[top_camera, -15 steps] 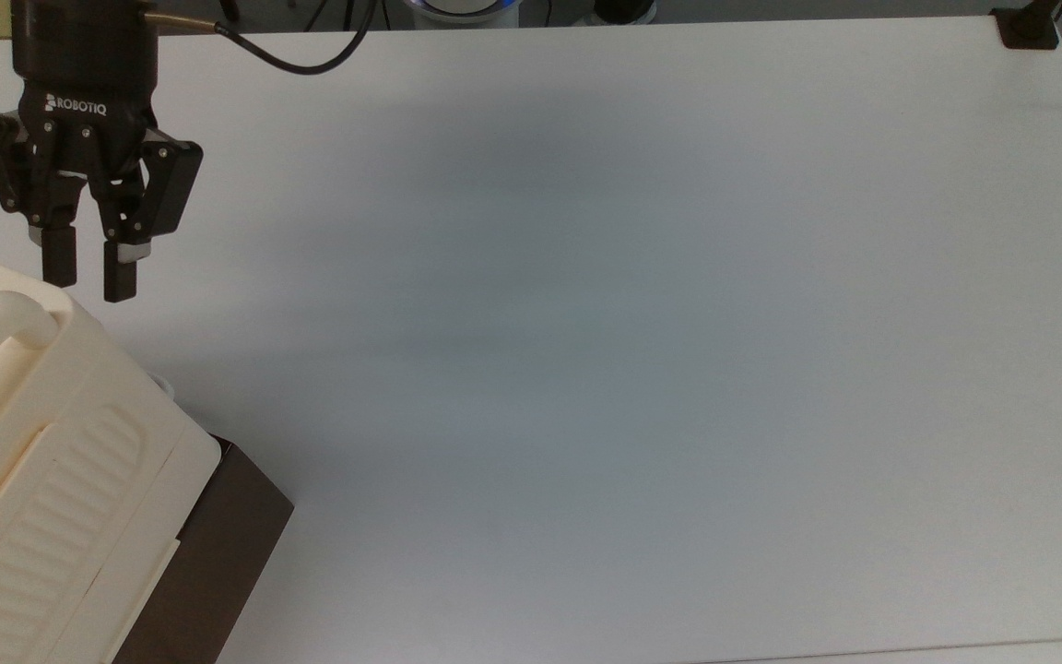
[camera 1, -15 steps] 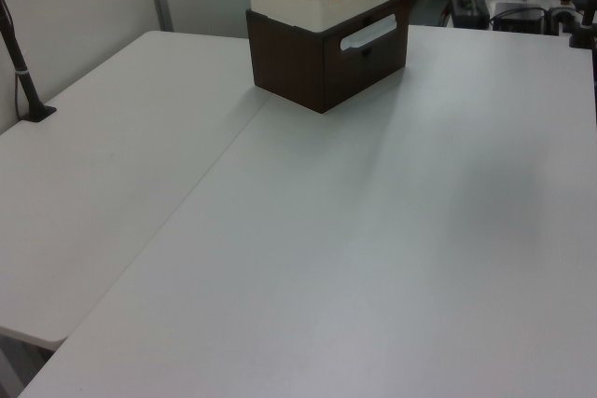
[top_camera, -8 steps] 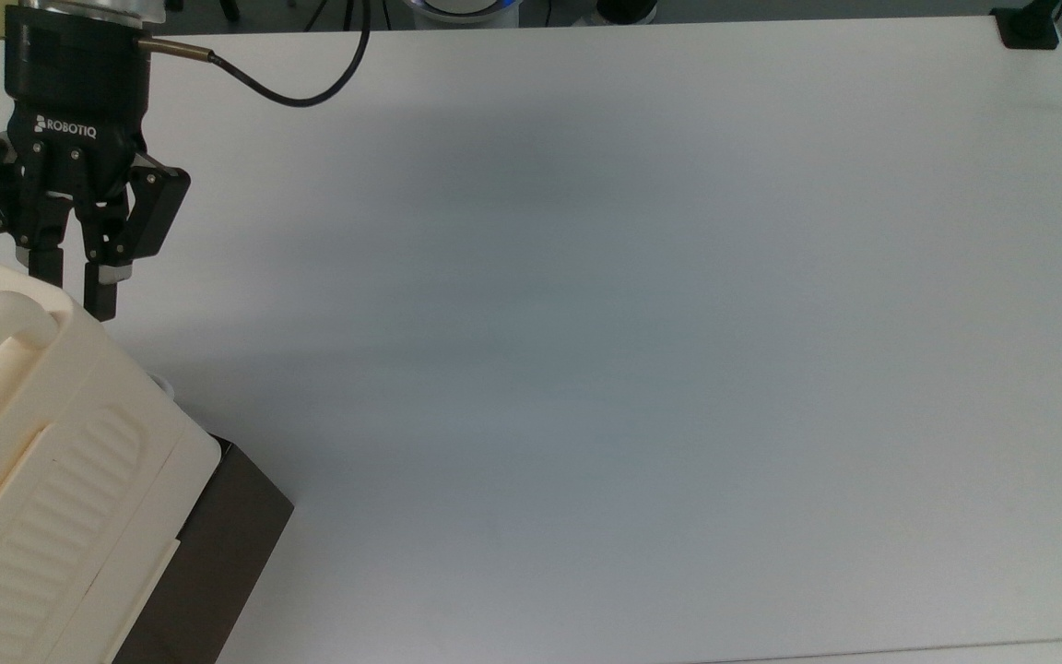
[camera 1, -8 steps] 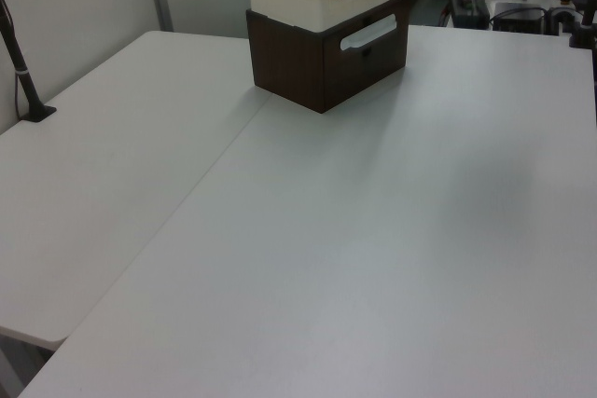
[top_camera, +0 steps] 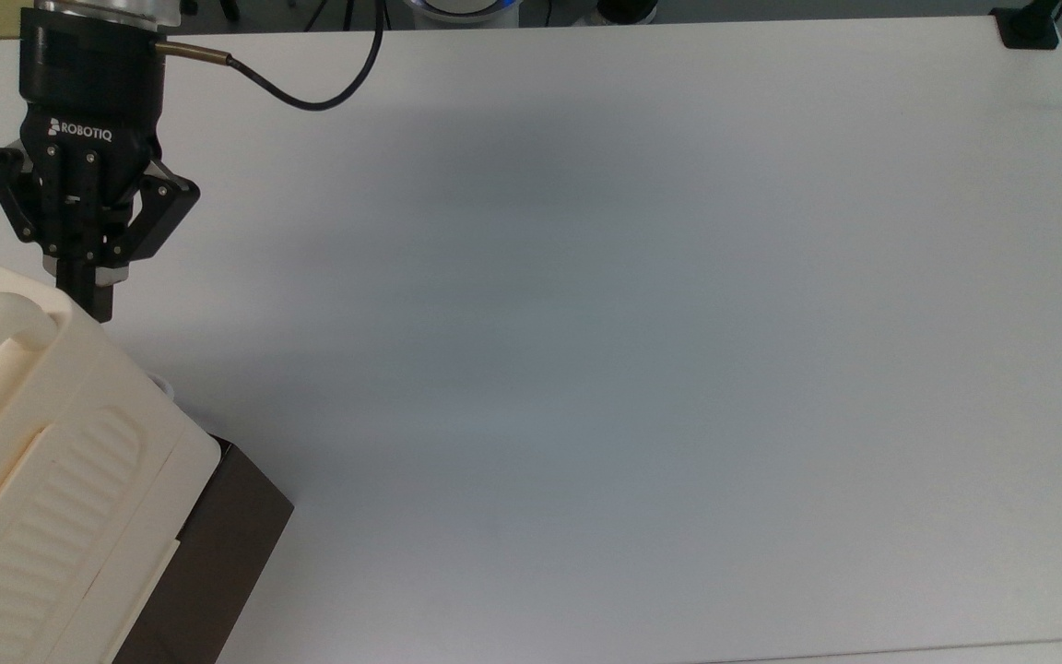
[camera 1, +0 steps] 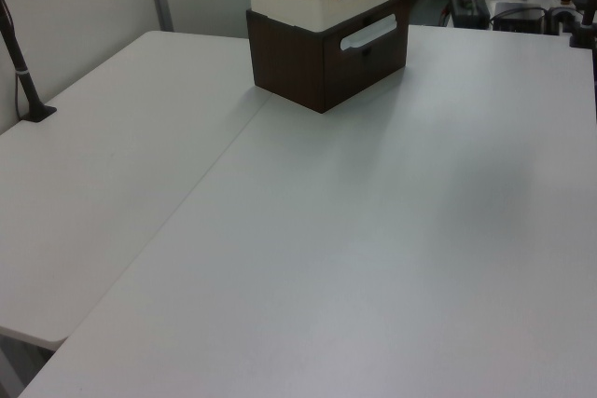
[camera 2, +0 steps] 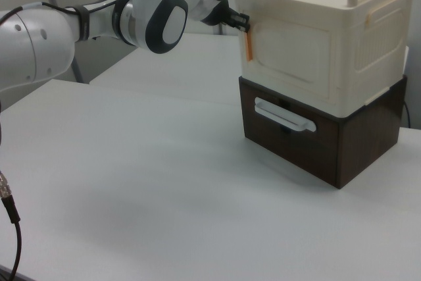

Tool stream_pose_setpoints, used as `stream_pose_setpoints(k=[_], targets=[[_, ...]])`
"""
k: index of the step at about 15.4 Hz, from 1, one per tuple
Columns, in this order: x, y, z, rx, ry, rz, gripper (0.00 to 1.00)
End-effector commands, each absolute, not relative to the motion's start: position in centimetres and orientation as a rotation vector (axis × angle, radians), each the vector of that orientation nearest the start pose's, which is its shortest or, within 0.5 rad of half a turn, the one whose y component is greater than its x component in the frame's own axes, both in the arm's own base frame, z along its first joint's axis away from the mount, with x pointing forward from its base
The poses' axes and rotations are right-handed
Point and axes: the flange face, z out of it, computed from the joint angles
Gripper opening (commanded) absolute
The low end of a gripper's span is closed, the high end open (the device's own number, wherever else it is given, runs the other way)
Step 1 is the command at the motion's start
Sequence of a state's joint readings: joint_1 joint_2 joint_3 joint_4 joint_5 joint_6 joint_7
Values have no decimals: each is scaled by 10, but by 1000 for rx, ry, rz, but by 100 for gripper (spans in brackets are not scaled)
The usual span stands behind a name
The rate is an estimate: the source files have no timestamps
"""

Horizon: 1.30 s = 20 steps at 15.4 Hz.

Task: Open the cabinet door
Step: 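Close the gripper on the orange door handle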

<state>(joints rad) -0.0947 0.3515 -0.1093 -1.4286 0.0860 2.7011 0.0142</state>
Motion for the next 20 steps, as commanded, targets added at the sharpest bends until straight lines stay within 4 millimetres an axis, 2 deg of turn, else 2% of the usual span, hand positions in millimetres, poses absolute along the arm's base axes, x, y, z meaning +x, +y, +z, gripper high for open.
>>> stream_pose_setpoints(k=[1,5,11,20], targets=[[703,-152,608,-2845,393,-1461,0],[698,-161,611,-2847,416,-1453,0],[687,-171,606,-2899,459,-1289,0],[677,-165,607,-2949,458,-1112,0]])
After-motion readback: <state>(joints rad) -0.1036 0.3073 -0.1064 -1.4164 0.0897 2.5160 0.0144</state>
